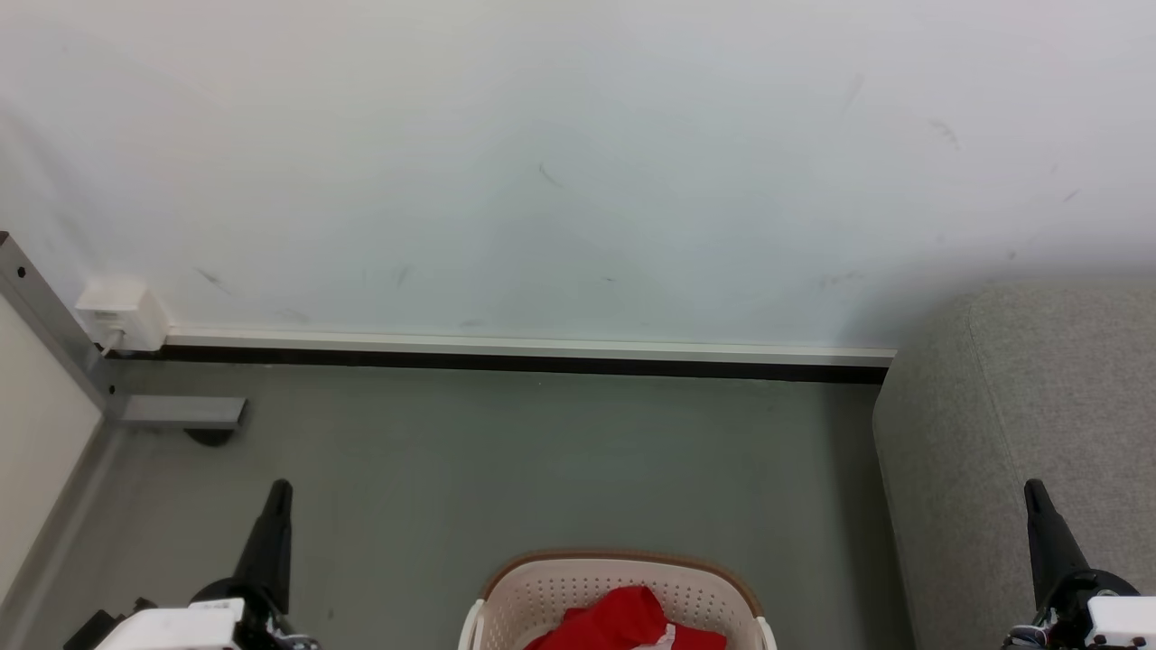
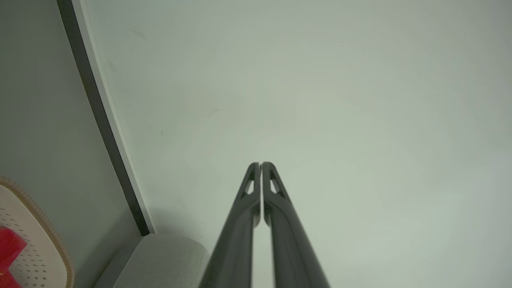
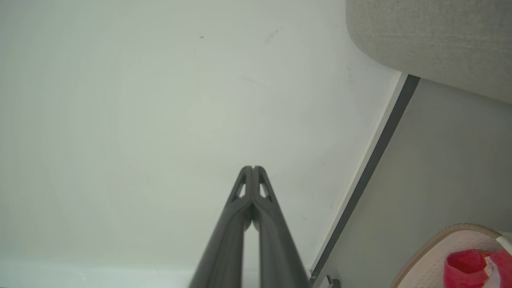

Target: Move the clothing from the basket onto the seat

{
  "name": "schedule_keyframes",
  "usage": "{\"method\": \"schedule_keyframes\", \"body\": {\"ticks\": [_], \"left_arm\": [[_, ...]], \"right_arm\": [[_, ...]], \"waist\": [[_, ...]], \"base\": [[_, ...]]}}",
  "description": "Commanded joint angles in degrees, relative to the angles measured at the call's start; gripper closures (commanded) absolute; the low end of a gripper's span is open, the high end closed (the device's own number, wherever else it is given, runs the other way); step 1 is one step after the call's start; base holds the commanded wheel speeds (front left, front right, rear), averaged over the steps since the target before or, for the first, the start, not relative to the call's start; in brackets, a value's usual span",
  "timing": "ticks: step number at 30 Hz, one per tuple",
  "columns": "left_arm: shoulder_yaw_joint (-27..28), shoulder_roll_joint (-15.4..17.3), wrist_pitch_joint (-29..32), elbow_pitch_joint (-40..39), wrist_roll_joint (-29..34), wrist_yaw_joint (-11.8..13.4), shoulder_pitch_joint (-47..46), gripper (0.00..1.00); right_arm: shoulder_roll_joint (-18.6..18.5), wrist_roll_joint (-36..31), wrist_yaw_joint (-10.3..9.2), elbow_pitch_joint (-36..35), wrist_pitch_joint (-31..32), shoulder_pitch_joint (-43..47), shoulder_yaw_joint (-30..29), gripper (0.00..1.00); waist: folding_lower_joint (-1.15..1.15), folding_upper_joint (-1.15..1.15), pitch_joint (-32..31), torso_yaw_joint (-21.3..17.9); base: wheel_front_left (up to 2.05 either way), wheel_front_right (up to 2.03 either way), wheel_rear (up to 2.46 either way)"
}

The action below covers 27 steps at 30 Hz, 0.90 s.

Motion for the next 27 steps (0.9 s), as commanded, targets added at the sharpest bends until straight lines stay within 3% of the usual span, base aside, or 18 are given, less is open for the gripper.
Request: {"method": "schedule_keyframes", "body": {"ticks": [1,27], "left_arm": [[0.1,0.1,0.2,-0.2,-0.8,-0.4,-0.4,1.00],[0.1,0.1,0.2,-0.2,-0.8,-0.4,-0.4,1.00]], "right_arm": [[-0.4,0.1,-0.13,0.1,0.1,-0.8,-0.2,1.00],[-0.4,0.1,-0.13,0.1,0.1,-0.8,-0.2,1.00]], "waist": [[0.00,0.00,0.0,0.0],[0.00,0.00,0.0,0.0]], "base": [[0.00,0.00,0.00],[0.00,0.00,0.00]]}}
